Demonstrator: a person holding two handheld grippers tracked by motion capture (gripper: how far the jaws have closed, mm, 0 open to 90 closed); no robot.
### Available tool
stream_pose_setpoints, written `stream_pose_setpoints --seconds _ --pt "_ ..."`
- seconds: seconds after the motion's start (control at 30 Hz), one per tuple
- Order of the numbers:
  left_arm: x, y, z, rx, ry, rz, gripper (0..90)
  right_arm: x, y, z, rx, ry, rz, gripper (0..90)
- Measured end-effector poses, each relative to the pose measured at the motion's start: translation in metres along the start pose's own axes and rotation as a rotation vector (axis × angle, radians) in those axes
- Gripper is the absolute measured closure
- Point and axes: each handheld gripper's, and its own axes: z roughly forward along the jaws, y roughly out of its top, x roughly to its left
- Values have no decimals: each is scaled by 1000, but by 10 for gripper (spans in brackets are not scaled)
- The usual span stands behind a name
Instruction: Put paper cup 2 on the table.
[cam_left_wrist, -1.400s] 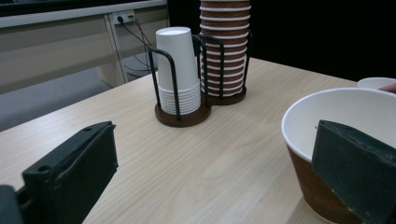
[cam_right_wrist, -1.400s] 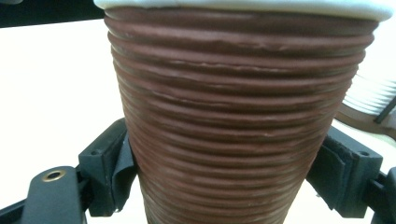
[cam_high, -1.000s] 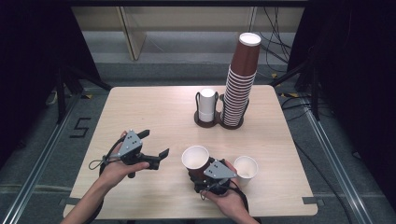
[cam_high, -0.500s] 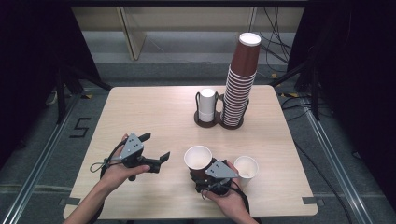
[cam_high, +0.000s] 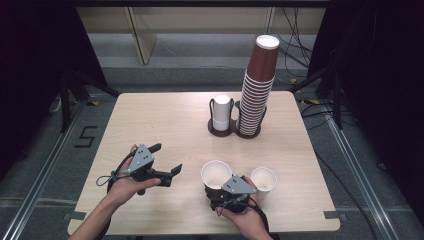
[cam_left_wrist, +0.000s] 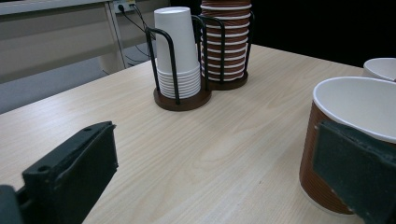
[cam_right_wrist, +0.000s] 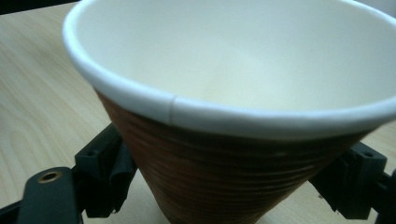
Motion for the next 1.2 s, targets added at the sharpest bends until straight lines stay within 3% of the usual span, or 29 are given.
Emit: stream_pose_setpoints --seconds 0.13,0.4,0.67,0.77,0.83,0.97,1.03,1.07,1.13,1.2 --pt "-1 -1 0 0 -3 0 0 1 -1 -1 8 0 -16 160" --pt "1 -1 0 5 3 -3 0 4 -4 -5 52 16 -4 97" --pt "1 -3 1 9 2 -3 0 5 -7 -14 85 38 18 84" --pt "0 -3 2 9 3 -6 0 4 -9 -18 97 42 2 83" --pt "0 -3 2 10 2 -5 0 4 -11 -22 105 44 21 83" --pt "0 -4 3 10 3 -6 0 0 -13 -28 103 55 -2 85" --pt "0 -4 3 12 5 -5 0 -1 -14 -31 104 65 12 94" --pt "0 -5 4 6 2 -7 0 -2 -14 -32 97 76 -16 99" --pt "0 -5 4 12 5 -6 0 0 -15 -35 113 84 9 101" --pt "-1 -5 4 11 4 -7 0 0 -17 -36 108 83 -4 102"
